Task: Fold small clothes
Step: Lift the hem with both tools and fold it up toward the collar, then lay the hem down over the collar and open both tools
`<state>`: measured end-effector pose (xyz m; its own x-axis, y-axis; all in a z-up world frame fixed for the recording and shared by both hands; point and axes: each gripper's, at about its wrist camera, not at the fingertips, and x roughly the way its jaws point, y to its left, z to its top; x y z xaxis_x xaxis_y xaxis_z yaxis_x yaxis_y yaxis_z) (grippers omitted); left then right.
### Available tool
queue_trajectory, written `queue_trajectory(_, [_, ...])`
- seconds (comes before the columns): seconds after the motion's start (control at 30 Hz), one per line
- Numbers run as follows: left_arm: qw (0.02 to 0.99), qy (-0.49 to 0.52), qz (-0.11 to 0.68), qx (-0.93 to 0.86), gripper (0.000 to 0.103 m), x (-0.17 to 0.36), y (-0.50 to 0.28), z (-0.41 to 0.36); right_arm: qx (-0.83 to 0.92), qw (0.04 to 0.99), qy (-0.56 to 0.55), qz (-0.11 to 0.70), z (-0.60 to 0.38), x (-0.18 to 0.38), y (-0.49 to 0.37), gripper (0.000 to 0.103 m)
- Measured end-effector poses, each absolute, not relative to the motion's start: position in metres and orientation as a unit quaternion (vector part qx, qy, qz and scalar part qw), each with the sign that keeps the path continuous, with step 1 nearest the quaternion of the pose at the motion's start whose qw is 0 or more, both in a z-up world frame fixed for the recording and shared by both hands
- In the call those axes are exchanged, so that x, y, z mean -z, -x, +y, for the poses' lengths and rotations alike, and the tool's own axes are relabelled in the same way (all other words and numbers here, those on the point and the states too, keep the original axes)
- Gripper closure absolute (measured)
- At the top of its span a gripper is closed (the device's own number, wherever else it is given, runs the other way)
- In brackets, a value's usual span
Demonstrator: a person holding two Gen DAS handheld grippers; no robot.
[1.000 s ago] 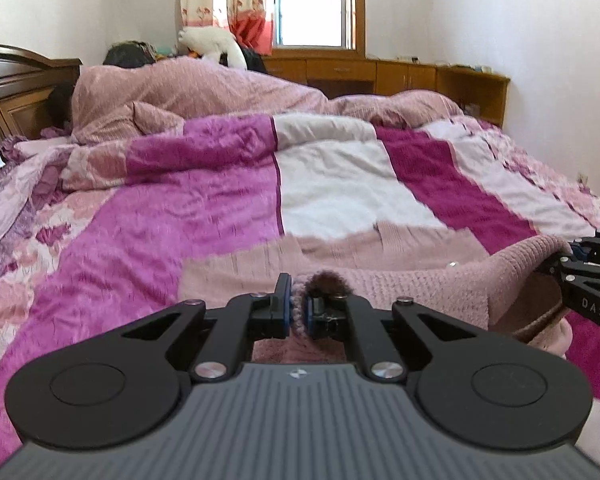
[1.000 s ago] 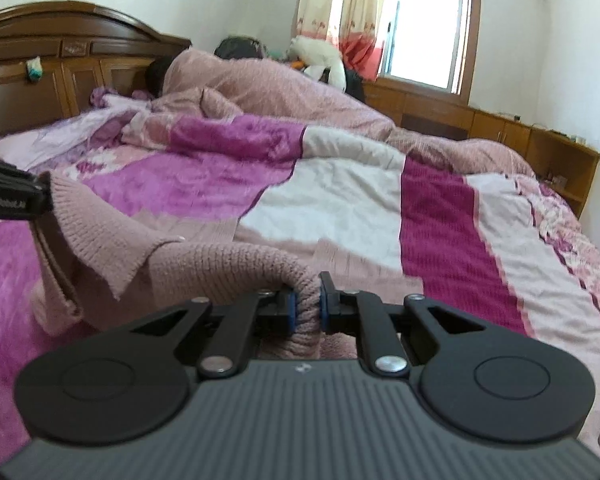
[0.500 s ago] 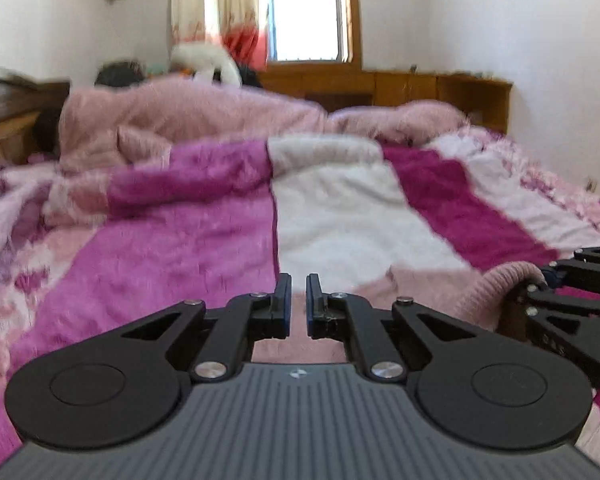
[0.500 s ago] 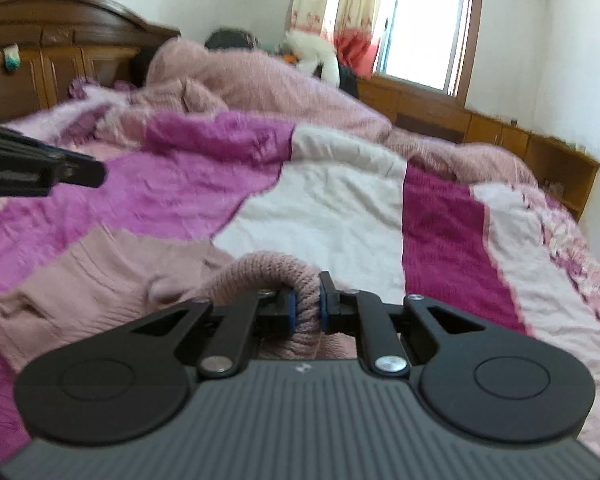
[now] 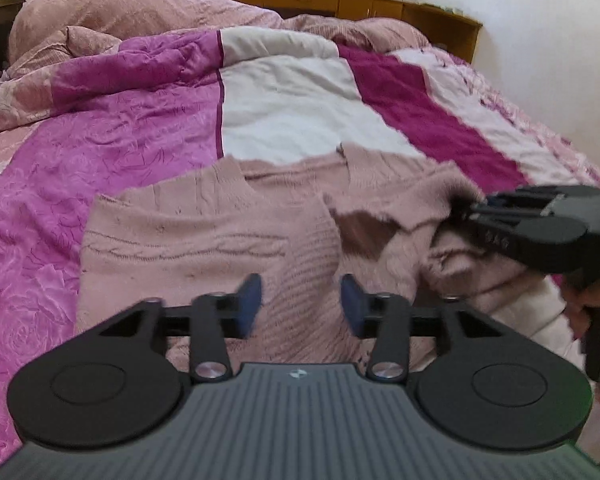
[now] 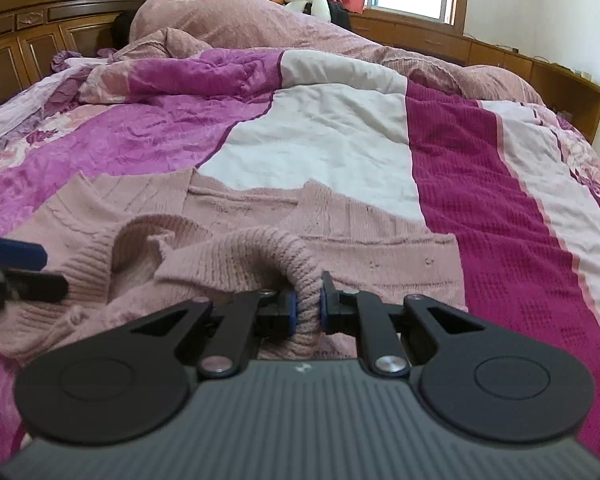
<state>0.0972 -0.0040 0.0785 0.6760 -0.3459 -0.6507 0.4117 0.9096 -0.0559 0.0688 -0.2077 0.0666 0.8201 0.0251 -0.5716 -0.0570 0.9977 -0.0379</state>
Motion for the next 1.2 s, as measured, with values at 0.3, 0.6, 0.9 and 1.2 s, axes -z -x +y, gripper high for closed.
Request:
queue_trajectory(0.3, [0.914,-0.055,0.351,0.197,0.063,-0.053,-0.117,-0.009,-0.025,0.953,0.034,0.299,-0.205,-0.065,-0.065,0.089])
queue_trajectory(0.6, [0.954,-0.063,0.252,0.151,0.094,-0.098,-0.105,0.007,-0.016,0.972,0.071,0.222,-0.202,-0.102,-0.051,0.089])
queue_trajectory(0.9, [0.969,-0.053,0.21,0.116,0.094,-0.129,-0.168,0.026,-0.007,0.97,0.143,0.196,-0.202,-0.115,-0.104,0.089])
queue_trajectory(1.2, [0.944,-0.067,0.312,0.085,0.093,-0.048,-0.23,0.025,-0.037,0.945,0.13,0.299,-0.205,-0.045,-0.167,0.087])
